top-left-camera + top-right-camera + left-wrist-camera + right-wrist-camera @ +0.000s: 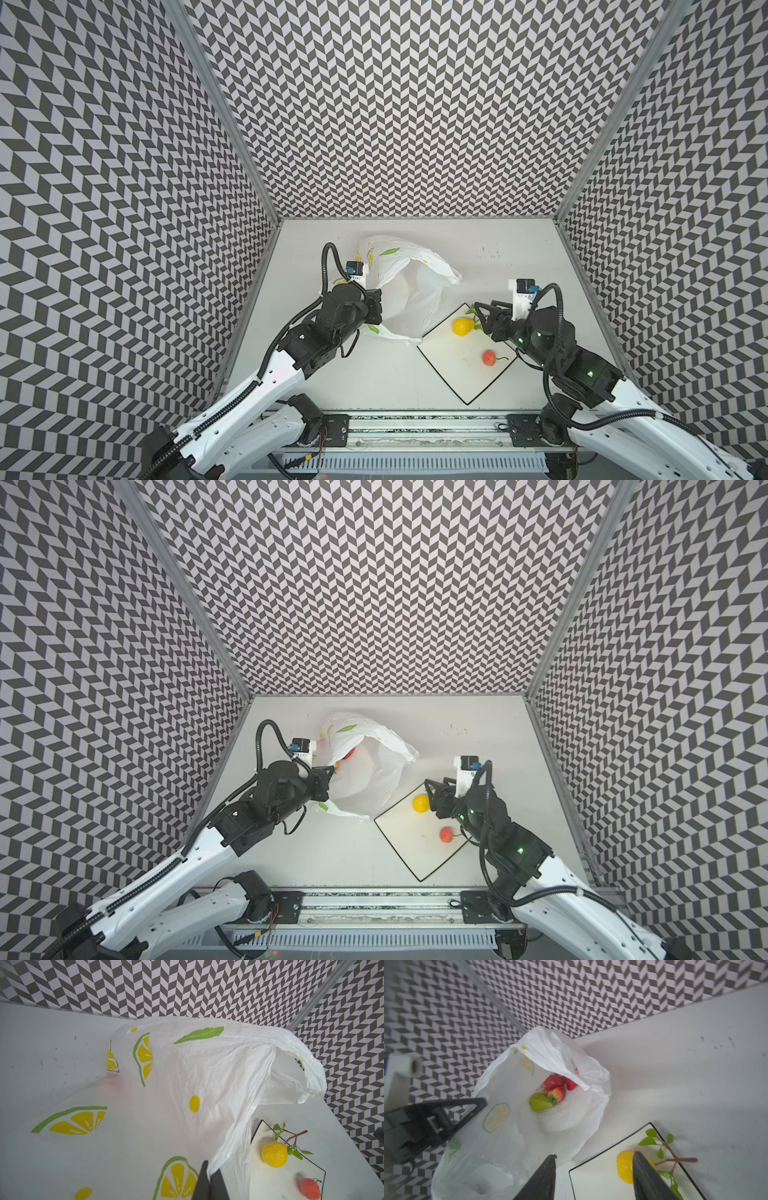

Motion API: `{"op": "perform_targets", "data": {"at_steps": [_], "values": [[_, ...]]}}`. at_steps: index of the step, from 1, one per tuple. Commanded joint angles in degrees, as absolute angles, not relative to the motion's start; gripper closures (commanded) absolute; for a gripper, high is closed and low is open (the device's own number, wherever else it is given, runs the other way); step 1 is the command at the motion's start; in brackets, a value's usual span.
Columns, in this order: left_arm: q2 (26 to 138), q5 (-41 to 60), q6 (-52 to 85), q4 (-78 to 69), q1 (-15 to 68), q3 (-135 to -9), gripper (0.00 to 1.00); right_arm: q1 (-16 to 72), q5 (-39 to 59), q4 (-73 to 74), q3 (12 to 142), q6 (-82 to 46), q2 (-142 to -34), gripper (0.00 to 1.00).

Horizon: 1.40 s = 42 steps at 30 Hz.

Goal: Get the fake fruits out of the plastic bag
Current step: 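Release the red peach onto the white board with the right gripper, then move the right gripper back into the bag toward the remaining fruits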

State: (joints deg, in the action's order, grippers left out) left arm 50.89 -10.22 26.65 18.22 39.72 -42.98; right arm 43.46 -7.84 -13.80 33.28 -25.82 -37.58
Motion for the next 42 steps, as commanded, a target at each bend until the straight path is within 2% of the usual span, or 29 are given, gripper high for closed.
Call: {"op": "perform_targets", "data": {"at_steps": [1, 8, 11, 19, 25, 31, 42], "values": [[50.30, -10.56, 26.39, 19.09, 39.84, -44.76, 1.00, 46.76, 2.10, 0.12, 33.53, -8.85, -40.76, 0.46], [50.00, -10.58, 25.89, 20.54, 39.84, -45.75, 1.00, 49.46, 1.24, 8.78, 34.46, 14.56, -54.84, 0.51], [49.66, -10.39, 25.92, 21.00, 39.82, -45.88, 1.00, 49.39, -1.71, 14.29, 35.88, 14.78, -62.05, 0.53], [49.66, -9.80, 26.75, 21.23, 39.72, -46.38, 1.00, 49.53, 3.56, 16.58, 45.29, 12.27, -82.15, 0.54], [48.87, -9.51, 27.76, 20.50, 39.55, -47.02, 1.00, 49.48, 4.85, 17.55, 49.54, 9.37, -92.49, 0.52], [48.76, -8.40, 27.92, 20.65, 39.30, -47.72, 1.00, 49.48, 7.71, 14.56, 56.36, 0.86, -101.00, 0.51], [48.69, -6.79, 28.43, 27.32, 38.23, -48.60, 1.00, 48.79, 10.29, 15.20, 64.27, -33.13, -111.05, 0.43]]}}
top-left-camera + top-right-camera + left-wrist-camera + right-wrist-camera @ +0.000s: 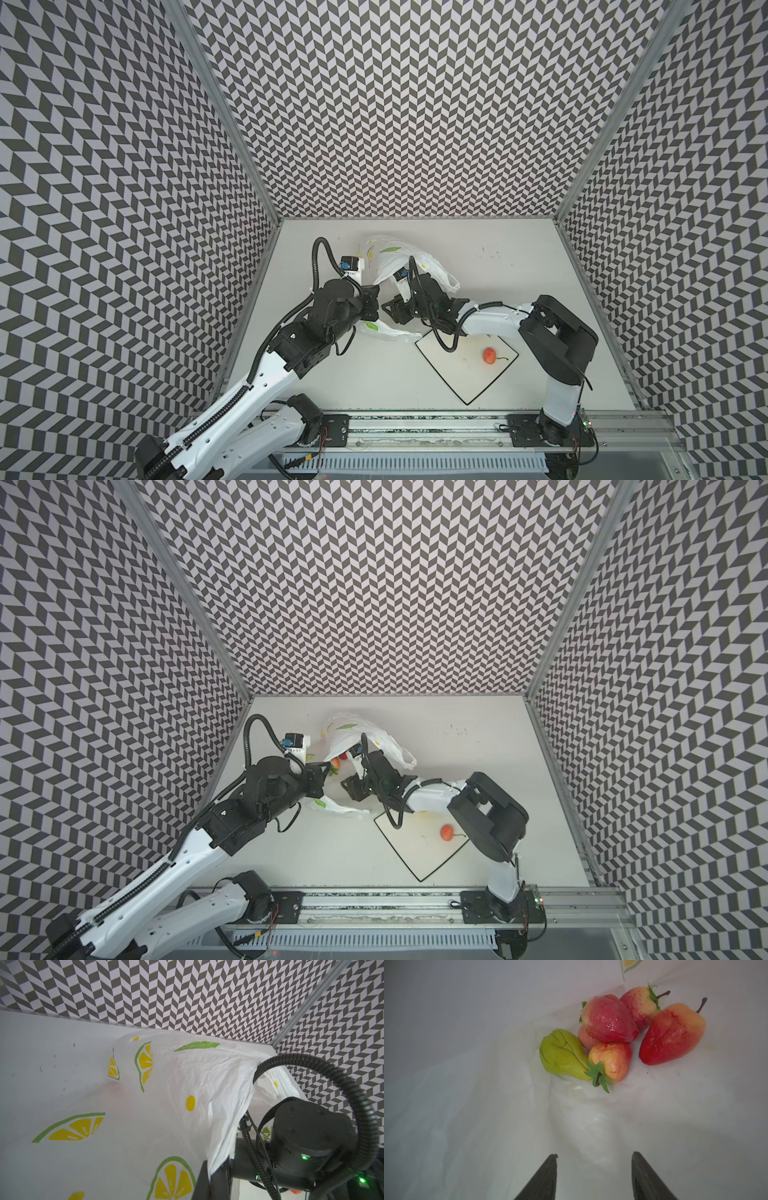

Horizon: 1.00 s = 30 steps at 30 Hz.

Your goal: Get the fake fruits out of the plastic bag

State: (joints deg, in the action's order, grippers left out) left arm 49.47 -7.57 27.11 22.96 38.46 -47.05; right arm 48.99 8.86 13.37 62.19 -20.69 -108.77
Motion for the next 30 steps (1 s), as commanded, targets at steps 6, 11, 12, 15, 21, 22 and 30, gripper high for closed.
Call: {"op": "perform_targets", "data": {"at_steps": [6, 11, 12, 15, 21, 22, 30], "values": [[48.25, -8.08, 32.83, 34.40, 38.17, -48.26, 1.00, 48.87, 11.51, 16.74, 64.93, -42.74, -115.33, 0.43], [49.28, -8.73, 35.65, 37.45, 38.23, -47.69, 1.00, 48.87, 11.45, 18.14, 65.03, -49.07, -117.33, 0.42], [49.67, -9.18, 35.76, 37.93, 38.23, -47.74, 1.00, 48.79, 11.05, 18.51, 64.95, -50.60, -117.41, 0.41], [51.09, -9.09, 35.86, 39.09, 38.14, -47.73, 1.00, 48.53, 10.31, 20.53, 65.08, -54.28, -117.38, 0.38], [52.70, -8.09, 35.86, 38.29, 38.14, -47.55, 1.00, 47.59, 11.17, 23.90, 68.89, -61.58, -119.65, 0.33], [52.65, -8.16, 35.78, 37.94, 38.14, -47.55, 1.00, 47.64, 11.70, 24.59, 69.73, -62.59, -120.38, 0.33], [52.56, -8.79, 34.83, 37.28, 38.14, -48.45, 1.00, 47.55, 12.40, 26.59, 75.71, -69.67, -125.84, 0.27]]}}
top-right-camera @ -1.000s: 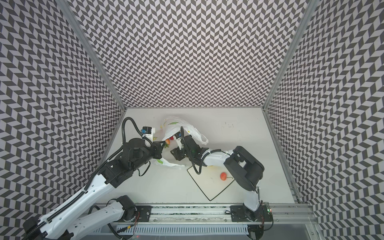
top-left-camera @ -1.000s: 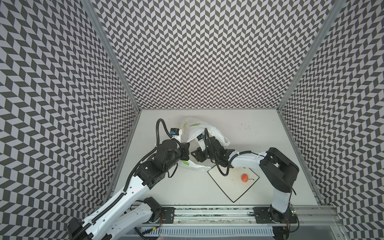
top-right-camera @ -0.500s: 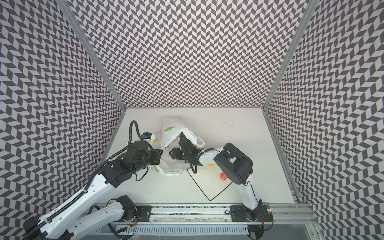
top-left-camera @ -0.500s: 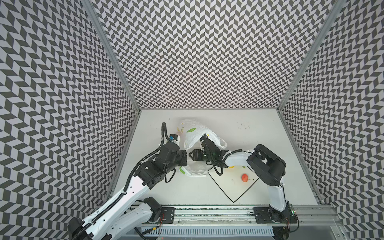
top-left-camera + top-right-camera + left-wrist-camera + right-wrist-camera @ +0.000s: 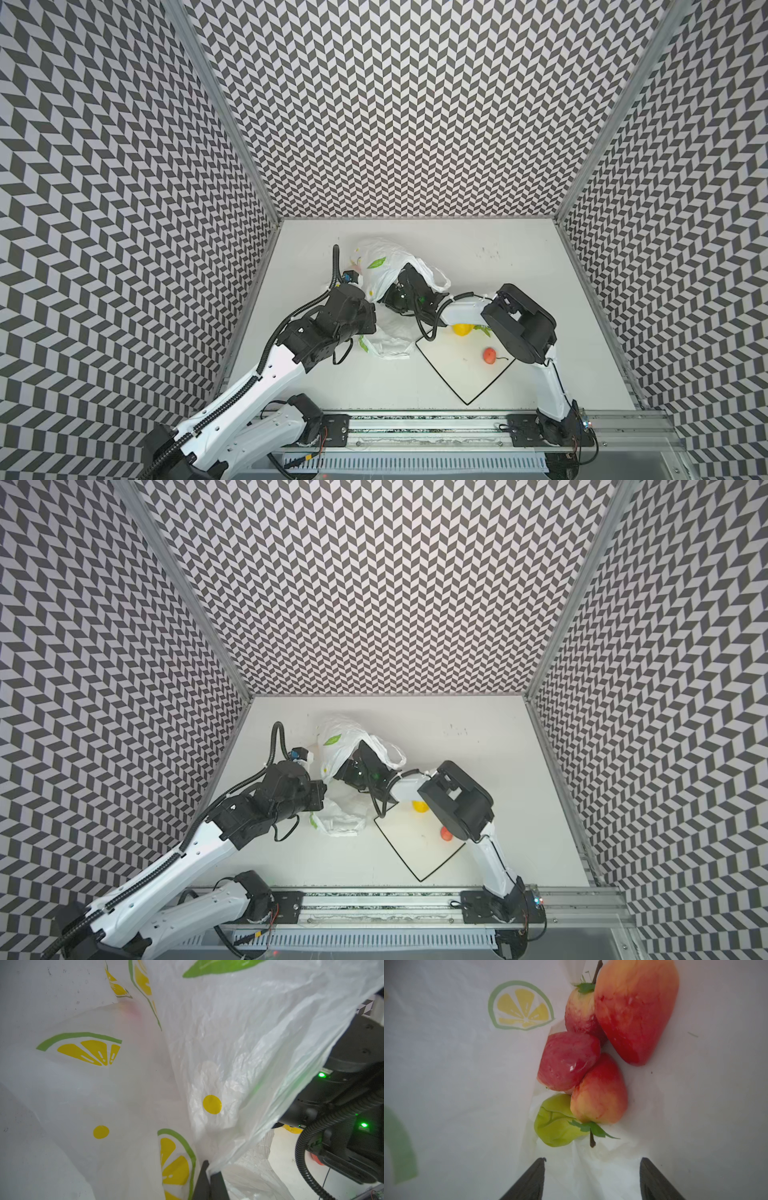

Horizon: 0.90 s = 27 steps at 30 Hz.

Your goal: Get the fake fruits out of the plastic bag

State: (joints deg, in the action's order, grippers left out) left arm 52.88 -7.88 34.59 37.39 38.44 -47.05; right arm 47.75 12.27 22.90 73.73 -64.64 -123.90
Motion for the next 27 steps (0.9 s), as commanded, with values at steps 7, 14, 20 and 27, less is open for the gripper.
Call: {"op": "perform_targets", "data": {"at_steps": [7, 14, 20, 27], "values": [[51.85, -7.47, 33.64, 36.25, 38.14, -48.34, 1.00, 47.54, 11.81, 28.11, 79.76, -73.20, -129.55, 0.21], [51.16, -7.08, 32.45, 35.82, 38.10, -48.77, 1.00, 47.53, 10.96, 26.33, 84.55, -76.08, -133.52, 0.27], [50.81, -6.13, 32.34, 35.51, 38.13, -49.05, 1.00, 47.55, 9.68, 24.79, 86.77, -78.37, -136.56, 0.24], [49.69, -4.00, 31.80, 34.43, 38.14, -49.22, 1.00, 47.72, 7.23, 20.41, 90.35, -81.46, -139.33, 0.22]]}}
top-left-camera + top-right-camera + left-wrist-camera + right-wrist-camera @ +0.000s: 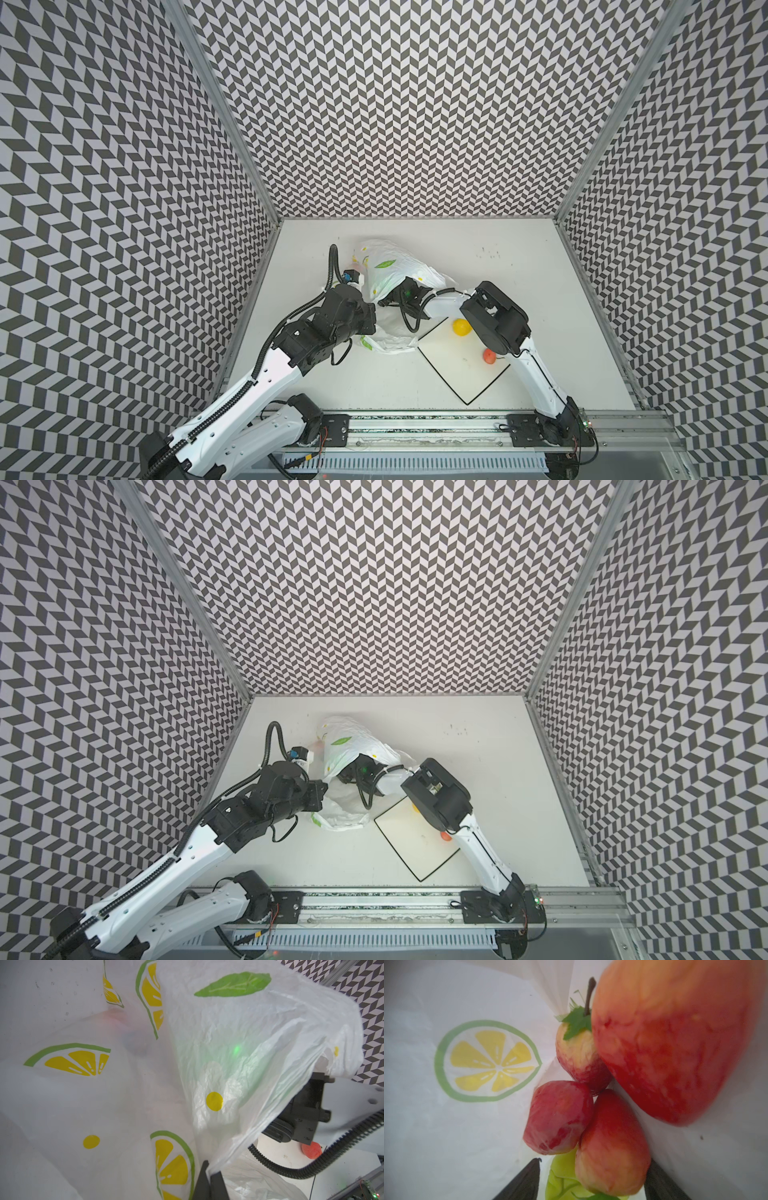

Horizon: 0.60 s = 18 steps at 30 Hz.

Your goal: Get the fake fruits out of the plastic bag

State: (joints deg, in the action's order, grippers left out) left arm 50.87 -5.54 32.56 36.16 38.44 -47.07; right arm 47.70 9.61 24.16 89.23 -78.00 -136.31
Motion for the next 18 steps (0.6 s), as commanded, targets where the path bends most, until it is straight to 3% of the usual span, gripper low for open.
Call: {"op": "perform_targets", "data": {"at_steps": [1, 6, 18], "values": [[49.49, -3.52, 31.65, 34.07, 38.23, -49.22, 1.00, 47.79, 6.81, 19.73, 90.97, -81.85, -139.77, 0.22], [48.54, -2.09, 30.58, 33.22, 38.23, -49.70, 1.00, 47.98, 5.24, 16.15, 93.25, -82.97, -142.00, 0.27], [48.52, -4.20, 30.29, 33.00, 38.23, -50.02, 1.00, 48.08, 4.30, 15.75, 94.33, -80.30, -142.05, 0.55]]}}
